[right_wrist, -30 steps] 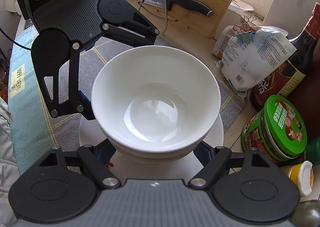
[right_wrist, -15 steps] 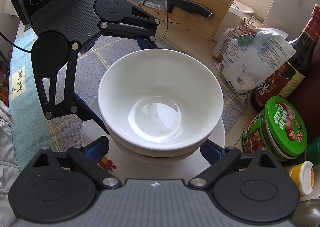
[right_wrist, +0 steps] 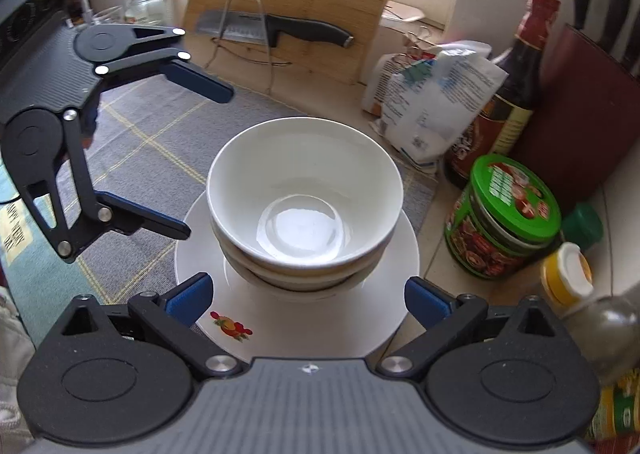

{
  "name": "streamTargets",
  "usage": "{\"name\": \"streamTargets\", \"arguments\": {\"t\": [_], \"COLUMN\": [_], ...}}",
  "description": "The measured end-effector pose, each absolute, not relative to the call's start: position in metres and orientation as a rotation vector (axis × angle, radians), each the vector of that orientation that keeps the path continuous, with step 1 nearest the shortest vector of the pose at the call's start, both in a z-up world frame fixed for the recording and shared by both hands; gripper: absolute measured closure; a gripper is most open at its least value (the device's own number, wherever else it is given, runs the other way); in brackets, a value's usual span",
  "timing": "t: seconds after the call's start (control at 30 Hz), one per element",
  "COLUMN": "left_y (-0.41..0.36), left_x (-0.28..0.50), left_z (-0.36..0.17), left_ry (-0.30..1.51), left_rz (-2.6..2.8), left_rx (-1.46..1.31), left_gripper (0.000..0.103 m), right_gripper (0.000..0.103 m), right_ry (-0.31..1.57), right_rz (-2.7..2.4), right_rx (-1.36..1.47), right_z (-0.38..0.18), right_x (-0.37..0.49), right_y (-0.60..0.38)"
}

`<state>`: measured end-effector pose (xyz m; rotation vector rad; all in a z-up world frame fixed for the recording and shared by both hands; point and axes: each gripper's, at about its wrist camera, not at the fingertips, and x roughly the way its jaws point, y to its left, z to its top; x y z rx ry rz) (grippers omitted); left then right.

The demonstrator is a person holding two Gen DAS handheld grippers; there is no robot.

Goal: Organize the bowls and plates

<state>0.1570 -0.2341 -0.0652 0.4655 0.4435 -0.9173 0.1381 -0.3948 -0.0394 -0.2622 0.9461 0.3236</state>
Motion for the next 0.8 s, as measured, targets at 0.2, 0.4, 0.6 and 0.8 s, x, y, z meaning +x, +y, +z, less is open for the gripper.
{"name": "streamTargets", "arguments": {"t": [0.2, 0.4, 0.6, 0.8], "left_y": [-0.215, -0.192, -0.178, -0.17], "left_x": [0.151, 0.14, 0.125, 0.121], "left_z": [-0.047, -0.028, -0.017, -0.008], "left_ry": [0.518, 0.624, 0.635, 0.63], "left_rz": [-0.718, -0.695, -0.656, -0.632], "left_rx": [0.322, 0.187, 0.211, 0.218], "left_gripper": [0.001, 0.001, 0.001, 0.001], "right_gripper": [0.0, 0.0, 0.0, 0.0], "right_ry": [0.973, 0.917, 0.849, 0.809], "right_rz": [-0.057, -0.25, -0.358, -0.394], "right_rx": [-0.045, 0.18, 0.222, 0.242], "right_z": [-0.032, -0.024, -0.009, -0.001], "right_x": [0.115, 0.083, 0.062, 0.049], "right_y": [-0.385, -0.361, -0.335, -0.322]}}
